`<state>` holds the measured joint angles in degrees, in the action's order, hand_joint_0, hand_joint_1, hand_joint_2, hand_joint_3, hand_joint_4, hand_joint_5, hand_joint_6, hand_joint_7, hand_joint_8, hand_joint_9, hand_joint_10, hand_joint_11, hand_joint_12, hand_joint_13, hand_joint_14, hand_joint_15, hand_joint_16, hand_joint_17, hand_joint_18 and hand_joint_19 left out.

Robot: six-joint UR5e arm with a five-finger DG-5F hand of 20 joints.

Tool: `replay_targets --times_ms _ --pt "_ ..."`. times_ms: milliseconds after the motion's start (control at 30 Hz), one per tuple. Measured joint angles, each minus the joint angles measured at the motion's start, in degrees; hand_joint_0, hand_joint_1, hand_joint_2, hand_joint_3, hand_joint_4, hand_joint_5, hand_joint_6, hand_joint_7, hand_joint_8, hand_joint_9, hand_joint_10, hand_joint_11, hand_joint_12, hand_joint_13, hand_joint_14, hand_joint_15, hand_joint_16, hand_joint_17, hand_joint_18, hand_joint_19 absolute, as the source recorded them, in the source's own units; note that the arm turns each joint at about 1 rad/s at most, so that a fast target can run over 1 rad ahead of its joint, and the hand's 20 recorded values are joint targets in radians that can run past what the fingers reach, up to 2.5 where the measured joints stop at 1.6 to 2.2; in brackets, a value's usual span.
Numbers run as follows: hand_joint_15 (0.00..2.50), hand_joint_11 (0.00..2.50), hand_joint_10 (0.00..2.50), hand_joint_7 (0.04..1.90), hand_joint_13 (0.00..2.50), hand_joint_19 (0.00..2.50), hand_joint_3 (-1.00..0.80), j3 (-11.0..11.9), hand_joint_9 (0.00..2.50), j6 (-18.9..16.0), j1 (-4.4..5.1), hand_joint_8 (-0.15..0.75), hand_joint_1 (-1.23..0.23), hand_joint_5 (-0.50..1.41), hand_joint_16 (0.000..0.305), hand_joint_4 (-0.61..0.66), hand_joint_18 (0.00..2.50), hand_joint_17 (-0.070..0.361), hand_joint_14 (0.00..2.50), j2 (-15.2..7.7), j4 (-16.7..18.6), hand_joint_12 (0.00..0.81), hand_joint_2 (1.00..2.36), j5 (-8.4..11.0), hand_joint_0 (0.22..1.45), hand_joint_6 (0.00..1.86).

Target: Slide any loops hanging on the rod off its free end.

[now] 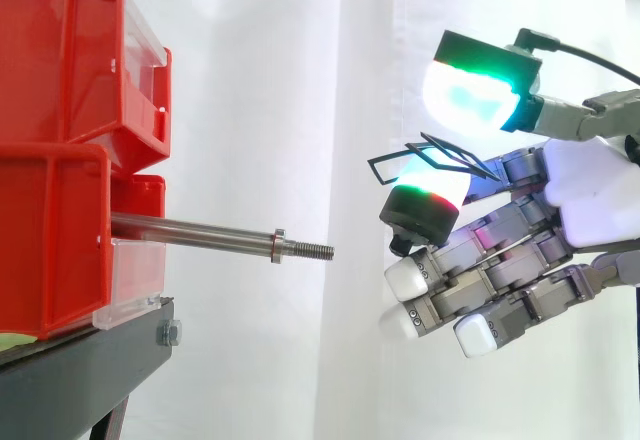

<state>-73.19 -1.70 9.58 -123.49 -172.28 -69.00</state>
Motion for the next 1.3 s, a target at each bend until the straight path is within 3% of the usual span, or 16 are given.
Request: replay_targets --times_ms 367,800,1067,1300 --pt "0.05 0.38 0.01 1.23 0.54 0.45 -0.25 0.0 0.75 0.0 -0.08 0.277 -0.63 -0.16 0.045 0.06 0.64 0.102 0.00 0.0 -0.1 0.318 1.02 0.01 0.61 0.77" --pt "0.04 0.39 0.01 1.19 0.53 0.42 -0.48 0.0 0.73 0.1 -0.10 0.262 -0.76 -0.17 0.045 0.08 0.63 0.101 0.00 0.0 0.0 0.316 1.00 0.02 0.65 0.78" --pt "0.04 0.39 0.01 1.20 0.53 0.43 -0.48 0.0 0.73 0.1 -0.02 0.260 -0.75 -0.17 0.045 0.07 0.63 0.101 0.00 0.0 0.0 0.314 1.00 0.63 0.65 0.78" --pt "0.04 0.37 0.01 1.24 0.55 0.45 -0.50 0.0 0.76 0.1 0.00 0.256 -0.59 -0.14 0.045 0.07 0.64 0.100 0.00 0.0 -0.1 0.311 1.00 0.77 0.63 0.73"
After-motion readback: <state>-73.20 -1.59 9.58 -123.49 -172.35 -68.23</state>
